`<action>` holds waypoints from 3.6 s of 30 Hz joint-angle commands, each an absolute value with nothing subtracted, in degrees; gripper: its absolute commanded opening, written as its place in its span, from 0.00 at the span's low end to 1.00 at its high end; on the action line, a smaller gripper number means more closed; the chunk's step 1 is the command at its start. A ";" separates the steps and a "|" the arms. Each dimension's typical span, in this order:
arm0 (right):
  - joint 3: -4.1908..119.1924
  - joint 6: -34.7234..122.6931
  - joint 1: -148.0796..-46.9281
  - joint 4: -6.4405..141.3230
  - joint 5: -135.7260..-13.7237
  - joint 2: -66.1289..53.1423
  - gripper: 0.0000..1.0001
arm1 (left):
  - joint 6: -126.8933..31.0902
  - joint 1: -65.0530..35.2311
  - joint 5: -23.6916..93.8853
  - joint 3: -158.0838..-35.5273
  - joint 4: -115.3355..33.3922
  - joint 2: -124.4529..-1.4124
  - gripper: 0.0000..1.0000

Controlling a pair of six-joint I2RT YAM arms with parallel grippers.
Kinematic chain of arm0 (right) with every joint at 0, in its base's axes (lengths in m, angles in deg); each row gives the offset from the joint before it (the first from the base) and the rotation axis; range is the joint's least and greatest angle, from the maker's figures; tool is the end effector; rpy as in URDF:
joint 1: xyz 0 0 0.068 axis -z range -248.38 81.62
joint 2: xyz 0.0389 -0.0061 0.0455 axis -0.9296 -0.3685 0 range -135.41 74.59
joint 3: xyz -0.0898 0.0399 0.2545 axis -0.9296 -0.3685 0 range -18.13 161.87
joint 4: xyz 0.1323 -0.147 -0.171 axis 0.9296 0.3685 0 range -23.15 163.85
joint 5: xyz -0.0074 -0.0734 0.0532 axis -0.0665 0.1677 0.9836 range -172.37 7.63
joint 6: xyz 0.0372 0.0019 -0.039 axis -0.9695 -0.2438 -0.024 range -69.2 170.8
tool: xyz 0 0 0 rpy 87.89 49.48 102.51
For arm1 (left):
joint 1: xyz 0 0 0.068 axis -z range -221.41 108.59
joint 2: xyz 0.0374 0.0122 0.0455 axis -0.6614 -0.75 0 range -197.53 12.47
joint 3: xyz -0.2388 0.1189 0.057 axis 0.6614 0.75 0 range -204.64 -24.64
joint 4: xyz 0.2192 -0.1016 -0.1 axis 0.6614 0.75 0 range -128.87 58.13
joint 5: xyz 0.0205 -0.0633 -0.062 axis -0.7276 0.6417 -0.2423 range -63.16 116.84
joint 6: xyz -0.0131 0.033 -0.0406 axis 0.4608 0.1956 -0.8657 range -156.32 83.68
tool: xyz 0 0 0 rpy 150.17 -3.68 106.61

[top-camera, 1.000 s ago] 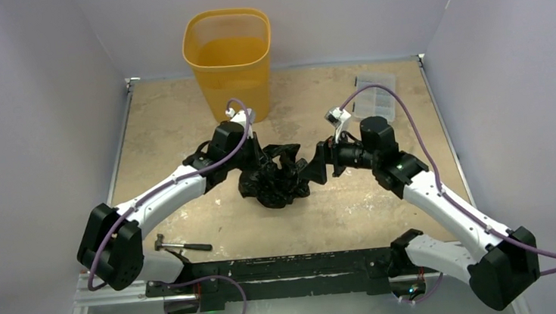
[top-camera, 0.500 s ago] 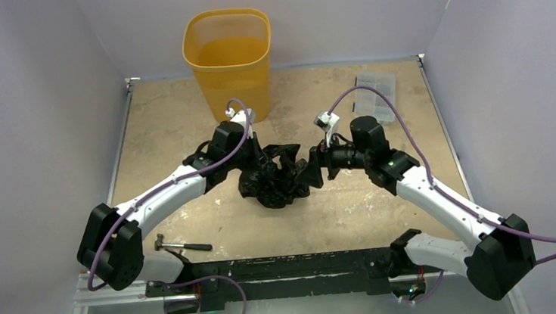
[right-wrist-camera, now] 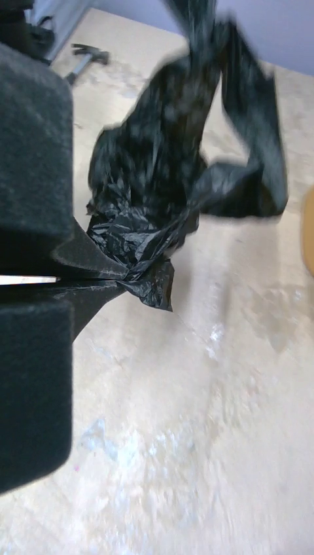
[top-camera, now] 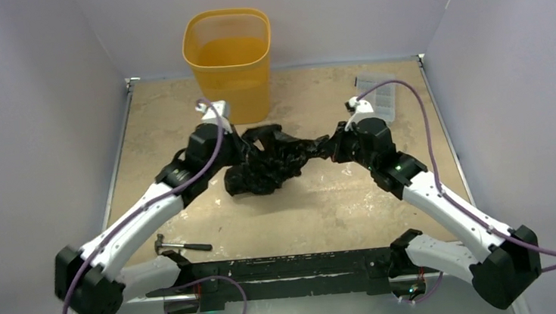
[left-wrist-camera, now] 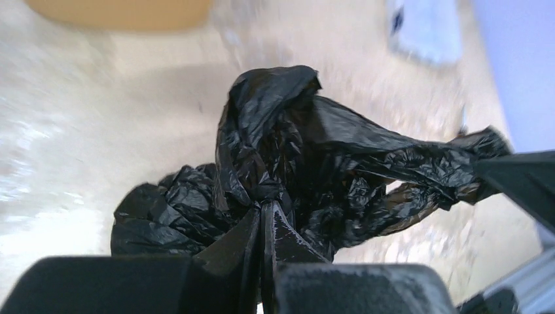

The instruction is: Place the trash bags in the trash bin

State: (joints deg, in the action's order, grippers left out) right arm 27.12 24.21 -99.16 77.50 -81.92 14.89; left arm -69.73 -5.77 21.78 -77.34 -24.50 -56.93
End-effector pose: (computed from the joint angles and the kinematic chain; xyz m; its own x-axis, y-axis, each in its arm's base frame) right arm 0.2045 0.1222 0.2919 -0.5577 0.1888 -0.8083 -0.2999 0.8622 0.4084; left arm 0.2235 -0.1564 0.2911 -0.6358 -0.2190 -0.7401 0.2024 0.8781 -0.4336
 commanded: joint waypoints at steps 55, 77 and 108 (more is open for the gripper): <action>6.24 30.75 -99.08 54.96 -62.77 29.68 0.00 | -52.12 -15.04 48.16 -90.83 -12.39 -79.47 0.42; 26.01 13.53 -86.82 61.31 -58.00 16.45 0.07 | -60.15 -17.33 22.22 -87.98 -22.01 -47.63 0.00; 2.82 -1.12 -87.09 58.27 -55.28 24.52 0.81 | -86.24 -9.94 28.64 -56.05 -53.85 -42.96 0.00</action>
State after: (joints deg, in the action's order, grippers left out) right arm 5.81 3.99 -86.90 55.10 -50.09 21.33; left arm -83.74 -11.85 31.28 -56.84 -47.60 -42.94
